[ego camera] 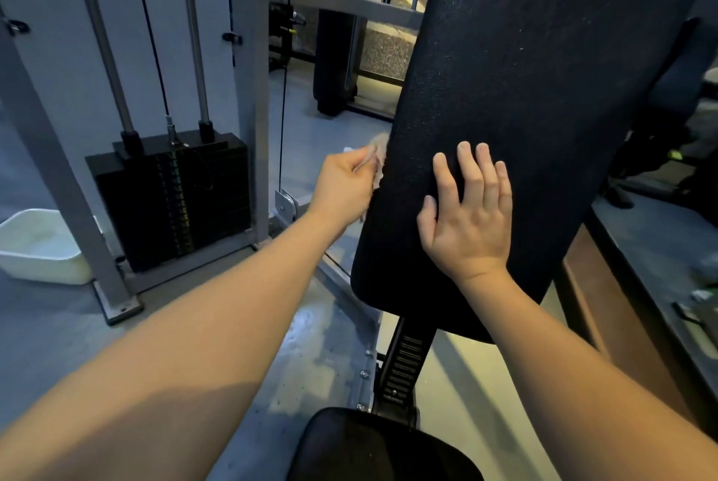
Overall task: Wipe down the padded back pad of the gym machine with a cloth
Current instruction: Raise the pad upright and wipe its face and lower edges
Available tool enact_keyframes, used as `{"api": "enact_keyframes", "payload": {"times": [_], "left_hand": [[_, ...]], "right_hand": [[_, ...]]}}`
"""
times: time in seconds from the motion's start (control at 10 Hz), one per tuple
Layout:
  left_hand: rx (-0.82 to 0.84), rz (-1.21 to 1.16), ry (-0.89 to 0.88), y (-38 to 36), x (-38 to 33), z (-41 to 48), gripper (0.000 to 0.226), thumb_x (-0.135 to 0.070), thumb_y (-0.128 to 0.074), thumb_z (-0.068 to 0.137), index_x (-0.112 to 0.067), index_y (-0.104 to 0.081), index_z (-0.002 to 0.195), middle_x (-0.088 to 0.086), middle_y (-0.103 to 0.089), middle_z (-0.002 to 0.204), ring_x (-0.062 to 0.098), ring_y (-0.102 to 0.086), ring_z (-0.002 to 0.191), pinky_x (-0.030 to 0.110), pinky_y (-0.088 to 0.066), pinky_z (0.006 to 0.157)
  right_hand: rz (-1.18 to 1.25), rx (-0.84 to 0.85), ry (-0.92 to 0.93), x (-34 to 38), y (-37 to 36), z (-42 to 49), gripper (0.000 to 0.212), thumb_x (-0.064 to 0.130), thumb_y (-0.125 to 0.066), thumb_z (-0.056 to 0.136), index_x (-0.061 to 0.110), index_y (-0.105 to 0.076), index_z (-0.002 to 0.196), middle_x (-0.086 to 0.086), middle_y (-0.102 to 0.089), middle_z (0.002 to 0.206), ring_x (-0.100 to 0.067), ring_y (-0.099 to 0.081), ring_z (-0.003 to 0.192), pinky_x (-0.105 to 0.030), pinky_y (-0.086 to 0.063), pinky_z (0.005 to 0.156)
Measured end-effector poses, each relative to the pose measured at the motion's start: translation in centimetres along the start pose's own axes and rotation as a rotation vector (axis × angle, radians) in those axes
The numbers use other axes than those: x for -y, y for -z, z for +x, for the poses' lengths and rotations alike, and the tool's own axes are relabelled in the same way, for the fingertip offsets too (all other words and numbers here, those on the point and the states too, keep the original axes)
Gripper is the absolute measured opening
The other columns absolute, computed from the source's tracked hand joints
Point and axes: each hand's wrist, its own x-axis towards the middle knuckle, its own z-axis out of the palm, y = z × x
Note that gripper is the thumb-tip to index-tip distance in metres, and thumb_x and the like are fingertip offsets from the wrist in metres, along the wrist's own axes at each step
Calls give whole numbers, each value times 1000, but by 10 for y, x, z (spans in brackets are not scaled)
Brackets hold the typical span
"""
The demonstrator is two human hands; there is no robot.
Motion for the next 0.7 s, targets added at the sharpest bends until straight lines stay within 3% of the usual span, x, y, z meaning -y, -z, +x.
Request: {"api": "enact_keyframes", "payload": {"times": [0.1,0.2,0.3,0.4,0.5,0.6,0.7], "left_hand": [[31,102,143,6,57,-39,37,-13,-53,101,-4,-65,68,-8,-51,55,4,-43,51,25,-36,55],[50,141,185,8,66,-47,39,-24,-54,102,5,-65,79,6,-55,64,14,-47,59,30,-39,61],[-11,-18,184,1,19,-15,45,-32,-51,104,-7,-62,69,3,-56,60,14,-51,55,26,-43,59],[18,-223,58,-8,-19,14,27,-32,-51,104,-21,-76,106,1,-77,103,11,-71,99,33,-57,90],[-17,-58,17,-5,4,-3,32,-28,-49,105,-11,-74,95,-2,-74,80,3,-62,68,23,-50,65],[-32,95,83,0,45,-48,47,-26,-52,104,-12,-46,59,-4,-37,49,9,-33,47,27,-27,50],[-36,146,147,4,70,-78,45,-23,-51,104,-3,-44,64,0,-37,51,12,-35,48,31,-32,53]], "right_hand": [[-10,5,-4,1,-1,0,54,37,-42,103,13,-47,151,-19,-41,157,-38,-32,151,-52,-21,126],[-23,1,-2,1,0,0,54,37,-43,103,13,-47,151,-19,-41,158,-38,-31,151,-52,-21,126],[-13,-3,1,1,-1,0,54,36,-45,103,13,-48,151,-19,-42,157,-38,-32,150,-52,-21,126],[-20,-9,-3,1,-1,-1,53,36,-44,103,13,-48,151,-19,-42,157,-38,-33,150,-52,-22,126],[-25,-8,-3,0,-1,-1,54,36,-44,103,13,-48,151,-19,-42,157,-38,-33,150,-52,-22,126],[-30,13,-9,1,-2,-1,54,37,-42,103,14,-48,151,-19,-41,158,-38,-32,151,-52,-21,126],[-30,13,-13,0,-2,-1,54,38,-42,103,14,-48,151,-18,-41,158,-37,-32,151,-52,-21,126]]}}
